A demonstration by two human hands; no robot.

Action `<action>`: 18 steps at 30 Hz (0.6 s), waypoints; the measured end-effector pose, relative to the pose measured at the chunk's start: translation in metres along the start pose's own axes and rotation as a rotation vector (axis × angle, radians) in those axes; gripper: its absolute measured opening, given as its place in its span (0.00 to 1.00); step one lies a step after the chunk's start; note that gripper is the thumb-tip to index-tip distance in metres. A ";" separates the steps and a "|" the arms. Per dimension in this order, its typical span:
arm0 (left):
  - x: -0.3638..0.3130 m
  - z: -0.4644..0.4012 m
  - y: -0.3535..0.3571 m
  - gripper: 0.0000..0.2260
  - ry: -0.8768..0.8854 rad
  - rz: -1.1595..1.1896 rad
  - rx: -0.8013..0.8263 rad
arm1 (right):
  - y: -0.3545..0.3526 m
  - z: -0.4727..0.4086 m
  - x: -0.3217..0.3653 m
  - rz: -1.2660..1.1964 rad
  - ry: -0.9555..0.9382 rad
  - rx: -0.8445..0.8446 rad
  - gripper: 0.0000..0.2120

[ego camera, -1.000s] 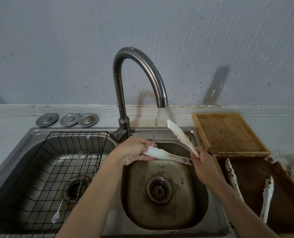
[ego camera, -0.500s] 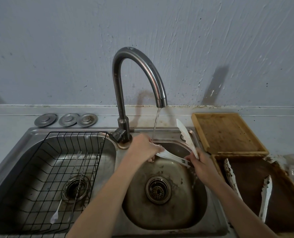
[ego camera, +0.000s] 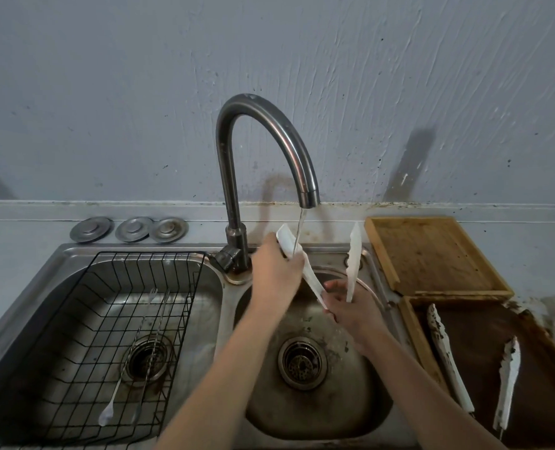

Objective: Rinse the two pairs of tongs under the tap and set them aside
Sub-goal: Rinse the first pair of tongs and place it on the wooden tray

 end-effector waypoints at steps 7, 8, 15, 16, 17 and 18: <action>0.055 0.028 0.064 0.14 -0.134 0.394 0.060 | 0.005 0.001 -0.002 0.028 -0.047 -0.094 0.13; 0.056 0.025 0.060 0.14 -0.145 0.388 0.055 | 0.002 0.003 -0.004 0.069 -0.045 -0.121 0.14; 0.050 0.030 0.041 0.11 -0.107 0.461 -0.117 | -0.004 0.006 0.004 0.135 -0.055 -0.194 0.13; 0.053 0.031 0.048 0.13 -0.126 0.466 -0.075 | -0.006 0.007 0.002 0.135 -0.043 -0.198 0.14; 0.057 0.031 0.055 0.14 -0.141 0.468 -0.023 | -0.007 0.009 -0.001 0.131 -0.025 -0.203 0.15; 0.061 0.030 0.061 0.15 -0.156 0.466 0.024 | -0.008 0.012 -0.004 0.130 -0.004 -0.206 0.16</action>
Point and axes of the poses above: each hand's wrist, its own z-axis away from the middle knuckle, its own y-axis out of the palm, x = y × z, the point moved 10 cm from there along -z, towards the middle knuckle, and after that the axes turned 12 degrees about x, right-handed, at the moved point
